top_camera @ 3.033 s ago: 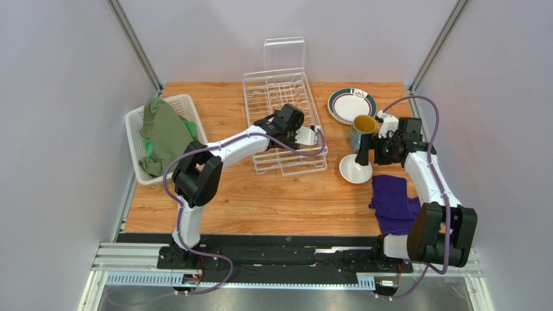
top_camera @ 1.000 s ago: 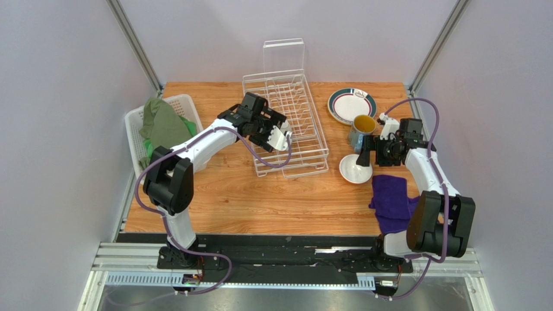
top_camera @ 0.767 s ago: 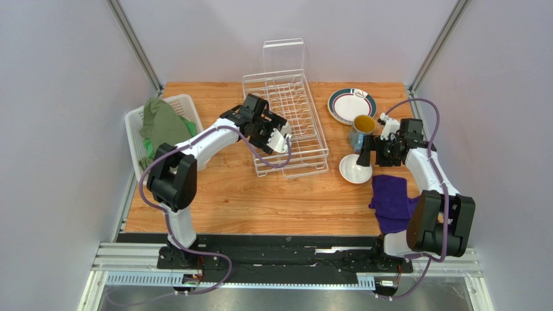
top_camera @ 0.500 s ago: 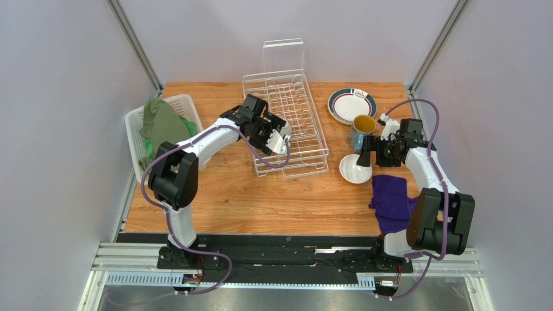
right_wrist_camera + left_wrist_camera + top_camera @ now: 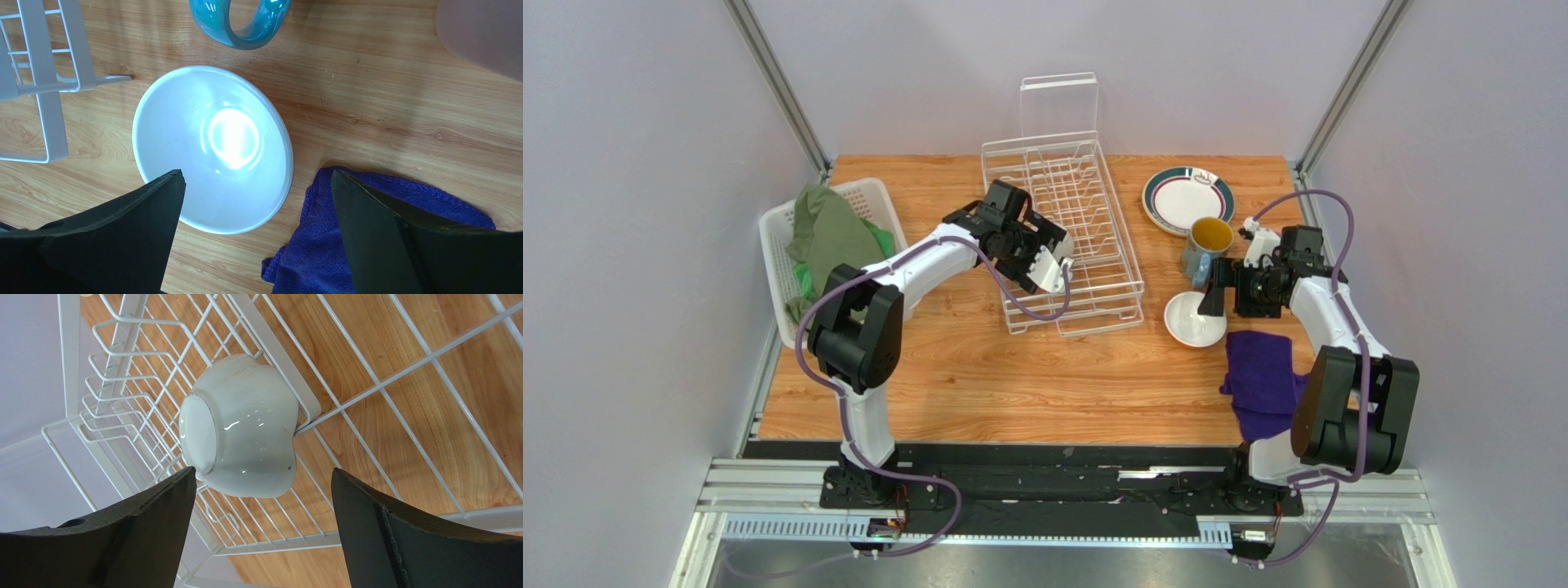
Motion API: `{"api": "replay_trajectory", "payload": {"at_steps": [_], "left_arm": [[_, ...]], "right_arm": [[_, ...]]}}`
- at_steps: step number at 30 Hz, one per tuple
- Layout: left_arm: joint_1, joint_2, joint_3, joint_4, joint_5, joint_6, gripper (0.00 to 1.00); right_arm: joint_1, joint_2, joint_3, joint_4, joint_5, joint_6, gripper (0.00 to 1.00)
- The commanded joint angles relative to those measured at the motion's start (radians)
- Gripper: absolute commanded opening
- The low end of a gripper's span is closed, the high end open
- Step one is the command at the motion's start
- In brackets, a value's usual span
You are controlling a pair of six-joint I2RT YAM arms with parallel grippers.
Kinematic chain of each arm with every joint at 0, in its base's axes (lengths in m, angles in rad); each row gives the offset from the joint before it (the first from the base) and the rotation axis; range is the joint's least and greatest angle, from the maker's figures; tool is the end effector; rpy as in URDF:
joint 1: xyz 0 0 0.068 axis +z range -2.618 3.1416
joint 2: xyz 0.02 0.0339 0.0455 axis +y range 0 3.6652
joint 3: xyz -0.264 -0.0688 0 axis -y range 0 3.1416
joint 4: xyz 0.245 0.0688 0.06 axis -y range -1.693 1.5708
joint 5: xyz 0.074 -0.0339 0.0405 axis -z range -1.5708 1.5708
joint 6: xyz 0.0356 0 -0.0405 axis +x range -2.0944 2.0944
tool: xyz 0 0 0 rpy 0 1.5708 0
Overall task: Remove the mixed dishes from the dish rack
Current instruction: Pick up the bowl from the dish rack.
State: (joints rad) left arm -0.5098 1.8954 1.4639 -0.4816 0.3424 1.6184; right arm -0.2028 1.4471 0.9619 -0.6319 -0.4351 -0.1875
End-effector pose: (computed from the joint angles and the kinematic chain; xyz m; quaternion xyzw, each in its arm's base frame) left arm 0.3586 -0.2142 0.2306 0.8421 0.4045 0.0304 0.3554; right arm 0.2760 -0.0414 0.2188 -0.0413 0.9518 0.1637 0.2562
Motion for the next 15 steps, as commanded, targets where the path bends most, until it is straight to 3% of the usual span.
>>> {"api": "replay_trajectory", "payload": {"at_steps": [1,15], "left_arm": [[0.004,0.014,0.027,0.023,0.050,0.051,0.89],[0.004,0.068,0.079,0.035,0.053,0.087,0.88]], "right_arm": [[-0.009,-0.001,0.017,0.021,-0.024,0.007,0.93],[-0.040,0.021,0.020,0.011,-0.048,0.006,0.93]]}}
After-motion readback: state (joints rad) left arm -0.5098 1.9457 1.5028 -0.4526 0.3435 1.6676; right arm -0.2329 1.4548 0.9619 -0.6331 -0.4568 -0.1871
